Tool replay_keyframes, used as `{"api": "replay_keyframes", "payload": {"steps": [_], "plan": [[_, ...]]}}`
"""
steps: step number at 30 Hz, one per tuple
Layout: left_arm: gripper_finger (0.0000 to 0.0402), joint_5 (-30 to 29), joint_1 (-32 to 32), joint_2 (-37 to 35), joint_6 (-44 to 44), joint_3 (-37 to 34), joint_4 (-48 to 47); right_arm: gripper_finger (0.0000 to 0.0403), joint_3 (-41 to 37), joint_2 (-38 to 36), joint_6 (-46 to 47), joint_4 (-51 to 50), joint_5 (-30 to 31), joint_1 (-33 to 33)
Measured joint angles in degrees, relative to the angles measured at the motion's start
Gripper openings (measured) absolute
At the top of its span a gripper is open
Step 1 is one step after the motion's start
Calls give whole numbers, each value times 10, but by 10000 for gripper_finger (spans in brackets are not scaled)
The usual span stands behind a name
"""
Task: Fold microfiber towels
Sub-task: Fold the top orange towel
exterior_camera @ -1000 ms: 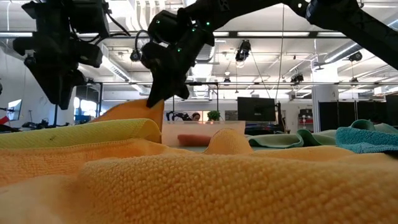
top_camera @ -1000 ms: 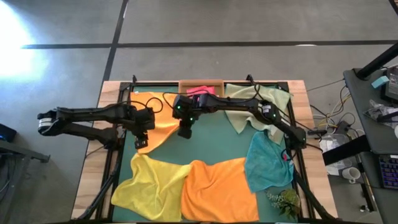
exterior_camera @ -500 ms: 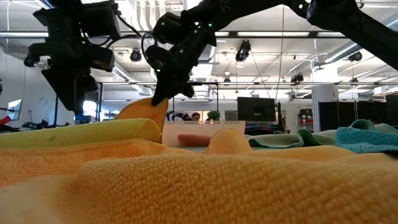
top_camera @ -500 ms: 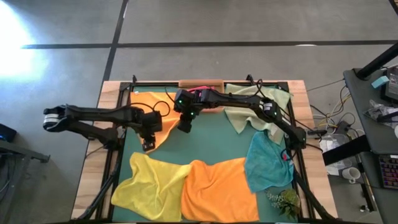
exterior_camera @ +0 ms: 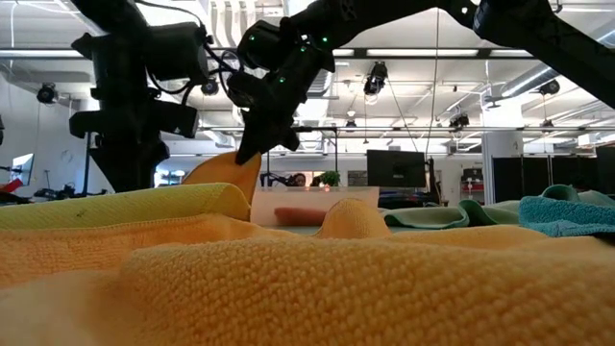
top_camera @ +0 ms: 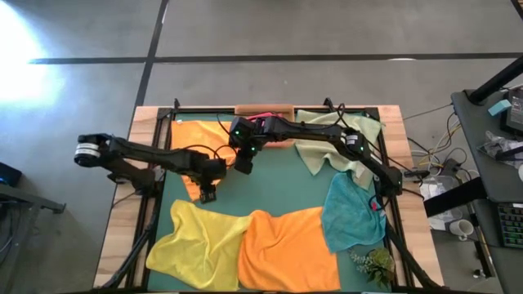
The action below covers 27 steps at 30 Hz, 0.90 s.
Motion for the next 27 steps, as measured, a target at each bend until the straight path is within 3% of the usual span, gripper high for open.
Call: {"api": "replay_keyframes", "payload": {"steps": [4, 10, 16, 27], "plan": [[166, -15, -20, 0, -26, 0, 2, 9, 0, 0, -2, 0, 0, 0], [166, -102, -28, 2, -77, -7, 50, 9, 0, 0, -6, 0, -5, 0], [166, -97, -28, 32, -79, -7, 109, 9, 0, -1, -3, -1, -5, 0], [166, -184, -34, 101, -164, -3, 93, 9, 0, -26, -4, -20, -3, -1]]}}
